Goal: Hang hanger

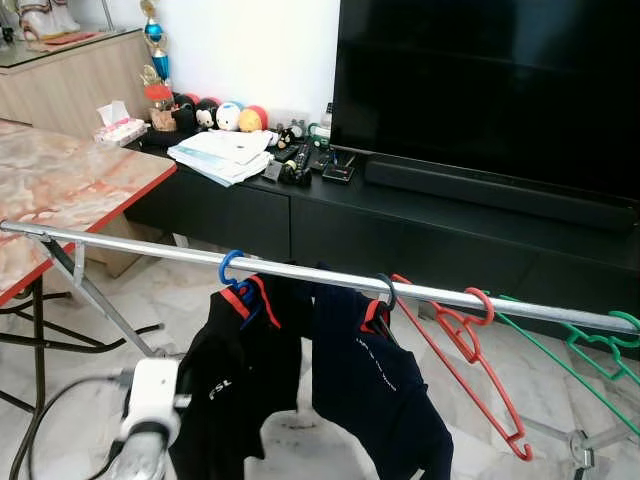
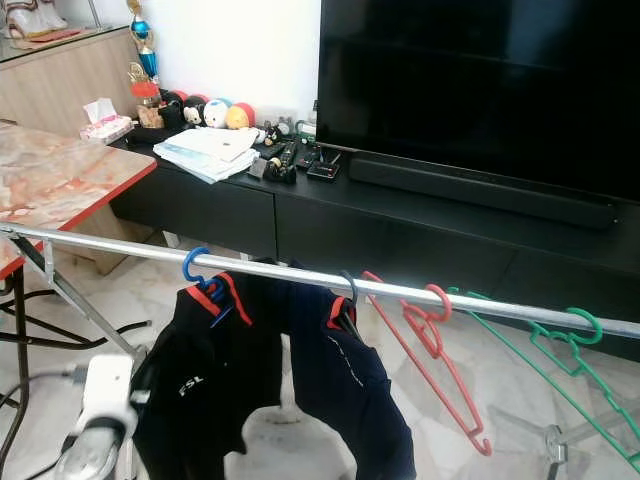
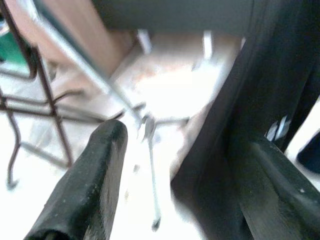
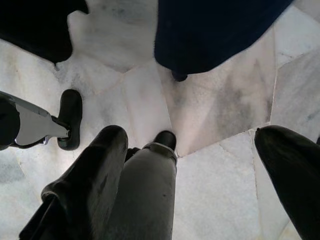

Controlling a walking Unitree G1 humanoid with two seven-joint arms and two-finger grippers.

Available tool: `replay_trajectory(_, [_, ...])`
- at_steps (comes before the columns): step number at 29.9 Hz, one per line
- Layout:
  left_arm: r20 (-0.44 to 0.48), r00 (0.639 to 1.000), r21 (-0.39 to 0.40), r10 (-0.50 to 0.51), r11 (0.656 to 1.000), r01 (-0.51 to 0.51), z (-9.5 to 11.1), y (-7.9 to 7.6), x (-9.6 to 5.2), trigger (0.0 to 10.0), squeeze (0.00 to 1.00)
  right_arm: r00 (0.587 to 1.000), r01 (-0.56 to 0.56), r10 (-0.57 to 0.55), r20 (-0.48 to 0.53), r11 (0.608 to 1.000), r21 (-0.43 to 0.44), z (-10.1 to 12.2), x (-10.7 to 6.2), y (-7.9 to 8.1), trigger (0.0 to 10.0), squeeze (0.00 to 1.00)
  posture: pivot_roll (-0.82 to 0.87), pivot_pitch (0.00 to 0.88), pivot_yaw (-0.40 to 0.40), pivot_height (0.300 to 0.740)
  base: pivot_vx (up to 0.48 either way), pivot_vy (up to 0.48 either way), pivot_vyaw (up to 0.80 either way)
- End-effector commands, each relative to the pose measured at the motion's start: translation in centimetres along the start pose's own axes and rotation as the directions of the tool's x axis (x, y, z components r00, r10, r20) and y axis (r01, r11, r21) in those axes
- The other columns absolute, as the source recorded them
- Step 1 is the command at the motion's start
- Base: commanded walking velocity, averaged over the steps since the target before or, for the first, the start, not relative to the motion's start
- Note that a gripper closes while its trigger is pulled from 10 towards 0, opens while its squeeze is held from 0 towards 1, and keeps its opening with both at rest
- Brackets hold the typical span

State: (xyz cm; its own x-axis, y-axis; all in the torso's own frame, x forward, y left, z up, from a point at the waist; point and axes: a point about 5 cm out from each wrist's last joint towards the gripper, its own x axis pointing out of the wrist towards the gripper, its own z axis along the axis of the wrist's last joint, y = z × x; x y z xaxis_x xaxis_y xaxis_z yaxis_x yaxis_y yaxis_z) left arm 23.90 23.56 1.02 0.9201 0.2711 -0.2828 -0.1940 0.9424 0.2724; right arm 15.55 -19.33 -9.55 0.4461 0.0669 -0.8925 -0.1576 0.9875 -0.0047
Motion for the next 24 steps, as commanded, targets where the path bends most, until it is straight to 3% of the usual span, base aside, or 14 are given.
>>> replay_trajectory(1, [-0.096, 0.995, 0.070, -0.010, 0.997, 0.016, -2.0, 0.5, -0.3, 10.0, 0.00, 1.000, 0.006, -0.006, 0.008, 1.000, 0.018, 0.0, 0.0, 0.1, 10.0, 0.00, 0.04, 0.002, 0.008, 0.740, 0.000, 0.000, 0.00])
replay_trajectory(4, [-0.257, 0.964, 0.155, -0.064, 0.982, 0.107, -5.4, 1.0, -1.2, 10.0, 0.00, 1.000, 0.009, -0.009, 0.011, 1.000, 0.023, 0.1, 0.0, 0.1, 10.0, 0.00, 0.04, 0.010, 0.004, 0.740, 0.000, 0.000, 0.00])
replay_trajectory(6, [-0.287, 0.955, 0.159, -0.072, 0.980, 0.121, -6.0, 1.0, -1.4, 10.0, 0.00, 1.000, 0.009, -0.010, 0.012, 1.000, 0.024, 0.1, 0.0, 0.1, 10.0, 0.00, 0.04, 0.010, 0.002, 0.740, 0.000, 0.000, 0.00])
replay_trajectory(7, [-0.369, 0.924, 0.137, -0.106, 0.976, 0.167, -7.3, 0.5, -1.9, 10.0, 0.00, 1.000, 0.016, -0.016, 0.012, 0.999, 0.036, 0.2, 0.0, 0.1, 10.0, 0.00, 0.05, 0.012, 0.000, 0.740, 0.000, 0.000, 0.00])
replay_trajectory(11, [-0.435, 0.888, 0.119, -0.148, 0.968, 0.220, -8.3, -0.4, -2.4, 10.0, 0.00, 1.000, 0.023, -0.024, 0.014, 0.997, 0.069, 0.1, 0.0, 0.0, 10.0, 0.00, 0.04, 0.013, 0.000, 0.740, 0.000, 0.000, 0.00])
replay_trajectory(13, [-0.519, 0.832, 0.060, -0.194, 0.963, 0.262, -9.7, -1.7, -3.3, 10.0, 0.00, 0.999, 0.038, -0.039, 0.006, 0.990, 0.134, 0.0, 0.1, 0.1, 10.0, 0.00, 0.02, 0.017, 0.000, 0.740, 0.000, 0.000, 0.00])
replay_trajectory(18, [-0.543, 0.814, -0.008, -0.206, 0.971, 0.240, -10.0, -2.9, -3.6, 10.0, 0.00, 0.997, 0.073, -0.078, 0.014, 0.970, 0.230, -0.2, 0.1, 0.1, 10.0, 0.00, 0.02, 0.024, -0.002, 0.740, 0.000, 0.000, 0.00])
replay_trajectory(24, [-0.554, 0.803, -0.040, -0.220, 0.970, 0.238, -9.9, -3.8, -3.6, 10.0, 0.00, 0.996, 0.084, -0.087, 0.004, 0.972, 0.219, -0.2, 0.1, 0.0, 10.0, 0.00, 0.01, 0.028, 0.002, 0.740, 0.000, 0.000, 0.00])
